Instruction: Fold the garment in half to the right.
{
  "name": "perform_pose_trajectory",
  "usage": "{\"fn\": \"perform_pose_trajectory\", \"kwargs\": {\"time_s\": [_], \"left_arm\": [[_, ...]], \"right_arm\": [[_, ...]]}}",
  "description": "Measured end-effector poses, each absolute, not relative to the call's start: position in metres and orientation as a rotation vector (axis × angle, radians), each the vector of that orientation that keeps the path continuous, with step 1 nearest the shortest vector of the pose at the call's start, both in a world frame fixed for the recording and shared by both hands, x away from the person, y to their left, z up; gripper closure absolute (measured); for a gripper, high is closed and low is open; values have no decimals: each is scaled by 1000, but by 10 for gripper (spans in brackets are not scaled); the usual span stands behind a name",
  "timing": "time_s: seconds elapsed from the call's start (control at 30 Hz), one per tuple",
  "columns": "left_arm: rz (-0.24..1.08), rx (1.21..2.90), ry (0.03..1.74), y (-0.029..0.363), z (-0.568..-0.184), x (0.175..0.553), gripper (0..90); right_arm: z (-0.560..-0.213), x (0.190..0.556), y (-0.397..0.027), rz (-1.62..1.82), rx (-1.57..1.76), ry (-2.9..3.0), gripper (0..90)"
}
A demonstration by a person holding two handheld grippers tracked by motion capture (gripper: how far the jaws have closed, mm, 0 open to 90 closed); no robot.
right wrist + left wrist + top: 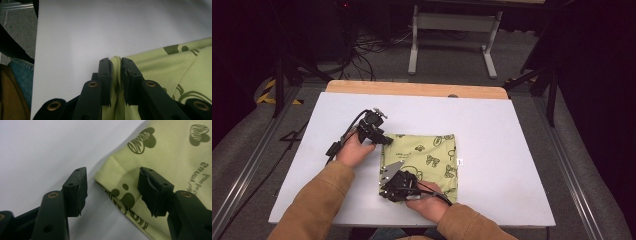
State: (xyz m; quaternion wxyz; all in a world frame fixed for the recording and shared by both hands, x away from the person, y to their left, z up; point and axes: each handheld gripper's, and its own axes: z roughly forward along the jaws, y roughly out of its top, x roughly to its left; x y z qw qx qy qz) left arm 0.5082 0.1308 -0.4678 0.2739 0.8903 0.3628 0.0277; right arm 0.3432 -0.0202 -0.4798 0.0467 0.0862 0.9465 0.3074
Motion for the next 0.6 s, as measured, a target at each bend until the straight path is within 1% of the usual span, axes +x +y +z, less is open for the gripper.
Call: {"fn": "perform_pose_trajectory", "kwargs": {"time_s": [0.3, 0.33, 0.4, 0.47, 0.6], "left_arm": [[129, 2445, 980, 123, -471, 507, 557], [125, 2448, 975, 122, -471, 506, 583], [102, 2450, 966, 121, -470, 505, 663], [81, 2456, 938, 119, -470, 503, 797], [112, 2474, 920, 117, -469, 501, 830]], "right_arm": [[-480, 342, -20, 936, 259, 2888, 783], [-480, 342, -20, 937, 254, 2886, 784], [-480, 342, -20, 938, 255, 2884, 784], [-480, 341, -20, 932, 259, 2883, 784], [-480, 341, -20, 936, 253, 2880, 784]]}}
